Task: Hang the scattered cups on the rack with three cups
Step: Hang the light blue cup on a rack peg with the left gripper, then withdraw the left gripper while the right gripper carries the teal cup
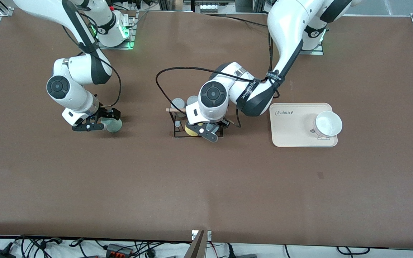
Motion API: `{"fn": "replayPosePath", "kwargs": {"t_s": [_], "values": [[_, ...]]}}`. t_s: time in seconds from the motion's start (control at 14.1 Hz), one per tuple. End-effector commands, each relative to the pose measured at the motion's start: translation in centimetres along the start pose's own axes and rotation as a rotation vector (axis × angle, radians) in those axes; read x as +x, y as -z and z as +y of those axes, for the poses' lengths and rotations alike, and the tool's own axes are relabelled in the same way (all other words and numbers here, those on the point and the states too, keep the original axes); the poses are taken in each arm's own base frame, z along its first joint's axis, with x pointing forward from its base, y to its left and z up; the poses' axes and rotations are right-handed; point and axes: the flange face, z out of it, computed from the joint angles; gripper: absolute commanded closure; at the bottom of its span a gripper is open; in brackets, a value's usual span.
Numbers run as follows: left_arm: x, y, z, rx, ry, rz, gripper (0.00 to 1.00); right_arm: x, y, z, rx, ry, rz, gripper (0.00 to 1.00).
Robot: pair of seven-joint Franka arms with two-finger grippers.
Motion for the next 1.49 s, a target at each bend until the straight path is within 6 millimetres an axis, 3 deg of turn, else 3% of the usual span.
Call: {"fn": "replayPosePath", "kwargs": {"t_s": [0.0,0.21,0.42,0.5,0.64,0.71,0.99,1.2,1.42], "values": [[0.1,2.2,-0.5,0.012,0.011,0.018,0.0,-0.1,-0.7,0.1,-0.007,-0.011,0.005,0.0],[-0.8,5.0,-2.4,0.021,0.037,-0.018,0.0,0.0,-1.1,0.1,-0.007,-0.01,0.007,0.0],[-2.2,9.8,-5.3,0.03,0.073,-0.019,0.0,-0.1,-1.3,0.5,-0.007,-0.015,0.002,0.0],[-2.5,11.5,-7.3,0.032,0.102,-0.008,0.0,0.0,-1.3,0.5,-0.006,-0.015,0.004,0.07],[-3.1,15.0,-12.7,0.022,0.177,0.033,0.0,0.0,-1.3,0.9,-0.006,-0.023,-0.001,0.41],[-3.4,16.1,-15.9,0.018,0.22,0.046,0.0,0.0,-1.3,0.9,-0.006,-0.023,-0.001,0.53],[-6.2,19.2,-28.2,0.002,0.395,0.037,0.0,0.2,-0.1,1.3,-0.005,0.005,0.015,0.83],[-8.7,21.5,-33.8,-0.002,0.48,0.053,0.0,1.7,6.1,0.9,-0.009,0.009,0.012,0.86],[-11.2,23.8,-36.7,0.03,0.533,0.077,0.0,3.4,13.9,-2.3,-0.006,0.017,-0.052,0.85]]}}
